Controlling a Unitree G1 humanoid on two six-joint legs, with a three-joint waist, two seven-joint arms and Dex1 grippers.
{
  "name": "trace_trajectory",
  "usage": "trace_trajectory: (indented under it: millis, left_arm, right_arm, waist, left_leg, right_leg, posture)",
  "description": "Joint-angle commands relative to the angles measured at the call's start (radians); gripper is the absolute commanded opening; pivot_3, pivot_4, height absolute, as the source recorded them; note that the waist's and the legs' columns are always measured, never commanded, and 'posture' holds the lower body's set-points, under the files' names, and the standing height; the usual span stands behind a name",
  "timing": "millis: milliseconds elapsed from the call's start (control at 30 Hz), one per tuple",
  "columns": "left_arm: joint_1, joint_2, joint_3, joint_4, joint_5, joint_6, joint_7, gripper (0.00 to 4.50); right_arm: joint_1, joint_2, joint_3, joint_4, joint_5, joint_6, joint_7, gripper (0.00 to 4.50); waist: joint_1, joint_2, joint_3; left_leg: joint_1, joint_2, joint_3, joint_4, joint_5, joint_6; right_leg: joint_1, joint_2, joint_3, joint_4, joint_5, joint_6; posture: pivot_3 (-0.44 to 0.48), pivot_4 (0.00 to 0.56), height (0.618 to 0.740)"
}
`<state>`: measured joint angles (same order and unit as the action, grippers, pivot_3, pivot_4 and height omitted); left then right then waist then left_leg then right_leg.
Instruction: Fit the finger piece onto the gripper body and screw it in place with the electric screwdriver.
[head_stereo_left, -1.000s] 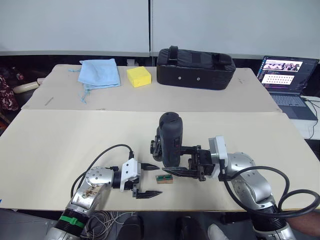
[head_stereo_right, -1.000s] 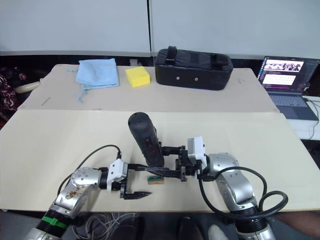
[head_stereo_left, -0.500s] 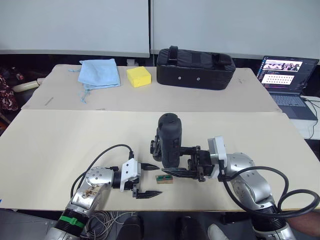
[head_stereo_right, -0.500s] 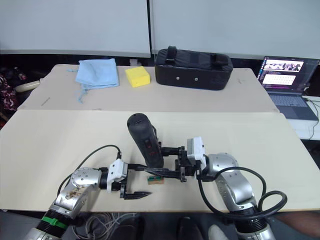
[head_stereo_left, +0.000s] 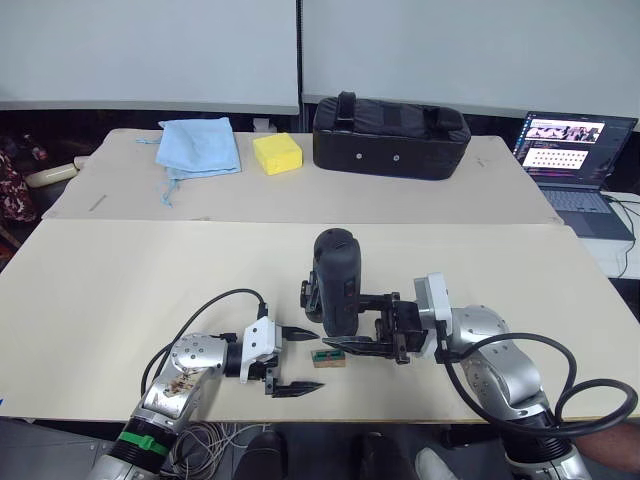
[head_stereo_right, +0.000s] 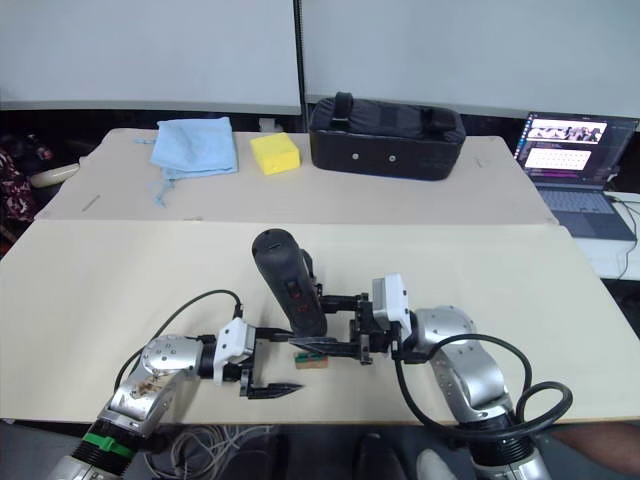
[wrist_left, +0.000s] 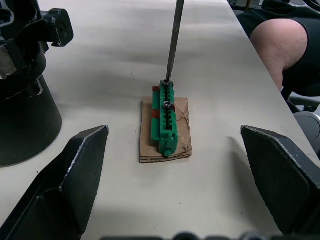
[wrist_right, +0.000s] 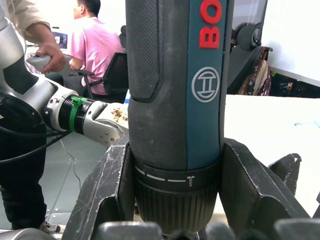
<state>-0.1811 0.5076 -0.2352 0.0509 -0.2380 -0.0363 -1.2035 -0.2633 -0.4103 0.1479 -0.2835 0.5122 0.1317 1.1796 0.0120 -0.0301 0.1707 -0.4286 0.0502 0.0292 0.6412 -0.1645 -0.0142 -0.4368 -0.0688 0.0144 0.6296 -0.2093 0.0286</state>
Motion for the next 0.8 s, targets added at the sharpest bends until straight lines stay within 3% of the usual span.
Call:
trace_trajectory:
  millis: [33, 800]
  left_arm:
    - [0.02, 0.0, -0.024, 0.006, 0.01, 0.02, 0.003, 4.5]
    - [0.025, 0.005, -0.019, -0.006, 0.008, 0.028, 0.009, 4.5]
  right_arm:
    - [-0.017, 0.008, -0.008, -0.021, 0.013, -0.041, 0.002, 1.9]
    - [-0.017, 0.016, 0.004, -0.011, 0.007, -0.037, 0.004, 1.9]
  waist:
    - [0.0, 0.0, 0.0]
    - [0.0, 0.0, 0.0]
  left_leg:
    - [0.0, 0.0, 0.0, 0.0, 0.0, 0.0]
    - [0.0, 0.0, 0.0, 0.0, 0.0, 0.0]
  right_leg:
    - [0.0, 0.0, 0.0, 0.0, 0.0, 0.0]
    - [0.0, 0.0, 0.0, 0.0, 0.0, 0.0]
  posture:
    - [0.0, 0.15, 0.74]
    - [0.0, 0.15, 0.74]
